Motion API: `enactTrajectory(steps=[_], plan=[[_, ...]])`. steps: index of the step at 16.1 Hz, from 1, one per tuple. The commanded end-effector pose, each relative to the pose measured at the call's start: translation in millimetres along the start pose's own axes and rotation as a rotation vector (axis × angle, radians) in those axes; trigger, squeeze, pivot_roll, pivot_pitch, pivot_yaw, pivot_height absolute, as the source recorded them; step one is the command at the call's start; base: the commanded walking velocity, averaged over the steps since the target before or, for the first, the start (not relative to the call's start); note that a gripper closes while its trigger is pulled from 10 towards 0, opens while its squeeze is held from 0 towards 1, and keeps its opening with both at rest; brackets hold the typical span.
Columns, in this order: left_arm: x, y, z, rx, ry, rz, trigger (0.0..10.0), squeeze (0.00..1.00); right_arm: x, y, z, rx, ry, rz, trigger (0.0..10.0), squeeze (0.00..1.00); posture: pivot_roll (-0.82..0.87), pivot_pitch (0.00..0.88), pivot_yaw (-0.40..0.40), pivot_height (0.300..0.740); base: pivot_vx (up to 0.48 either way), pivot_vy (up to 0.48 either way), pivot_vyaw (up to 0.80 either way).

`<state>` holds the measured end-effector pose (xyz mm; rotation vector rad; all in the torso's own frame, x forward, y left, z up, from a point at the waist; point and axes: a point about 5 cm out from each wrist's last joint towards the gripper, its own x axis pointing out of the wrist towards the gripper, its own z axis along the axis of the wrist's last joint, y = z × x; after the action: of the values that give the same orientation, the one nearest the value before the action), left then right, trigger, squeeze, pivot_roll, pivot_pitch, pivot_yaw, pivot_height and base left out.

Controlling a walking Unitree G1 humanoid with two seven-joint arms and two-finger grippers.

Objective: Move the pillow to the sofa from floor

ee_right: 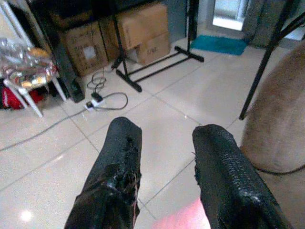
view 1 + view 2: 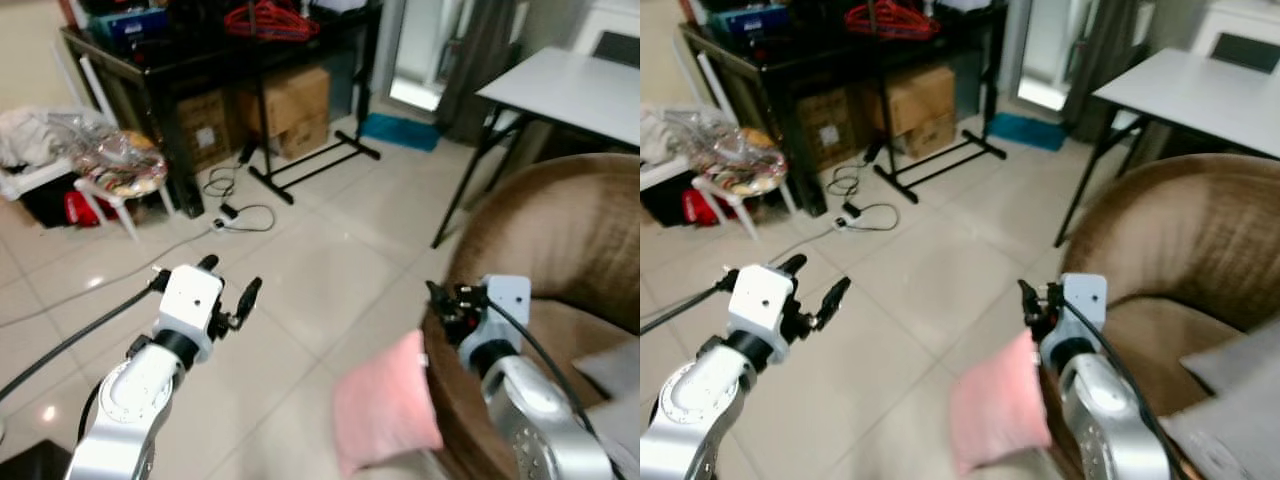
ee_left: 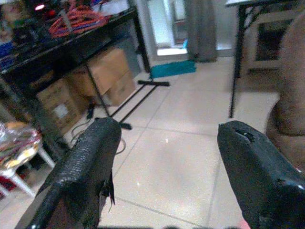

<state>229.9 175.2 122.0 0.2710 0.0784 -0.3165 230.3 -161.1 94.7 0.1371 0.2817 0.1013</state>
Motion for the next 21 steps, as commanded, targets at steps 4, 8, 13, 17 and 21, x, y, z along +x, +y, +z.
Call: enactTrajectory(steps=[4,8,13,17,21], plan=[[0.0,2.8,-3,0.016,0.012,0.004,10.0,0.0,0.7,-9.0,10,0.022,-0.068,-0.09,10.0,0.0,0.02,0.0,-0.013,0.74,0.232,0.0,0.0],[2.7,2.9,-3,0.03,0.005,0.008,10.0,0.0,-2.3,-20.5,9,0.022,-0.081,-0.162,10.0,0.0,0.01,0.0,-0.01,0.715,0.0,0.0,0.0],[5.9,0.6,-3,0.024,-0.013,-0.006,10.0,0.0,-1.9,-16.1,4,0.065,-0.047,-0.126,10.0,0.0,0.01,0.0,-0.011,0.666,0.0,0.0,0.0],[11.8,0.9,-1,0.006,-0.041,0.03,10.0,0.0,-1.0,-11.5,0,0.054,-0.034,-0.1,10.0,0.0,0.0,0.0,-0.012,0.631,0.0,0.0,0.0],[11.7,1.0,0,-0.009,-0.057,0.042,10.0,0.0,0.2,-7.1,1,0.039,-0.03,-0.067,10.0,0.0,0.01,0.0,-0.017,0.591,0.0,0.0,0.0]])
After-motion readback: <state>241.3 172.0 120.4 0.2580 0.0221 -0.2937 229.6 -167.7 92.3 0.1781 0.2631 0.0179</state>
